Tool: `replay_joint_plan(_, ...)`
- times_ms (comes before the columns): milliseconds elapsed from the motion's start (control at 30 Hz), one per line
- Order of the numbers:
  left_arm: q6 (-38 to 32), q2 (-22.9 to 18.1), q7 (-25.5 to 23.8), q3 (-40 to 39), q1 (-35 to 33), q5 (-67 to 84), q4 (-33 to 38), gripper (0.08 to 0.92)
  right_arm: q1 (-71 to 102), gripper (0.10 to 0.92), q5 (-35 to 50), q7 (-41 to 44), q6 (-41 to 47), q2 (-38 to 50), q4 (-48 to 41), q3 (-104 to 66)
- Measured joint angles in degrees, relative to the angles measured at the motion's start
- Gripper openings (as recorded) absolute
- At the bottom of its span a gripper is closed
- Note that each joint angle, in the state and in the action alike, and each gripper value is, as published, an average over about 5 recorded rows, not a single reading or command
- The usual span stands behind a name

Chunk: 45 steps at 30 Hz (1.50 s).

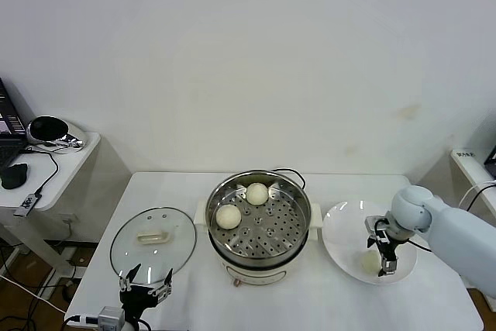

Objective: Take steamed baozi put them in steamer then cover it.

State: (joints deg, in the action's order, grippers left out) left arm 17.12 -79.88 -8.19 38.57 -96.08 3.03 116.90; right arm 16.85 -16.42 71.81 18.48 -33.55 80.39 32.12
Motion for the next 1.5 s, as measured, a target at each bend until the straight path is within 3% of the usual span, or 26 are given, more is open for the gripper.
replay_joint_plan(367,0.0,-0.1,0.0,-0.1,0.1,0.0,-0.1,0.823,0.2,0.601,0.6,-0.3,0.5,0.1,0.0,-0.4)
replay_joint_plan(700,0.1,0.4,0.0,-0.4,0.1,-0.2,0.0,0.823,-3.9,0.594,3.4,0.1,1.2,2.4,1.9,0.9)
replay_joint_plan(933,0.4,0.2,0.7,-0.7,0.8,-0.9,0.1,0.823,-16.7,0.592,8.6,1.9,0.8,2.2,2.5,8.0)
replay_joint_plan(1233,0.8,-0.1,2.1,0.1,1.2,-1.7,0.1,0.823,-35.1,0.588,17.3,5.6,-2.0,-5.9,0.5,16.8)
replay_joint_plan(1500,0.8,-1.0,3.1,1.3,1.2,-1.6,0.7,0.823,-42.5,0.585,23.6,7.4,-14.7,-16.2,-3.0,22.0)
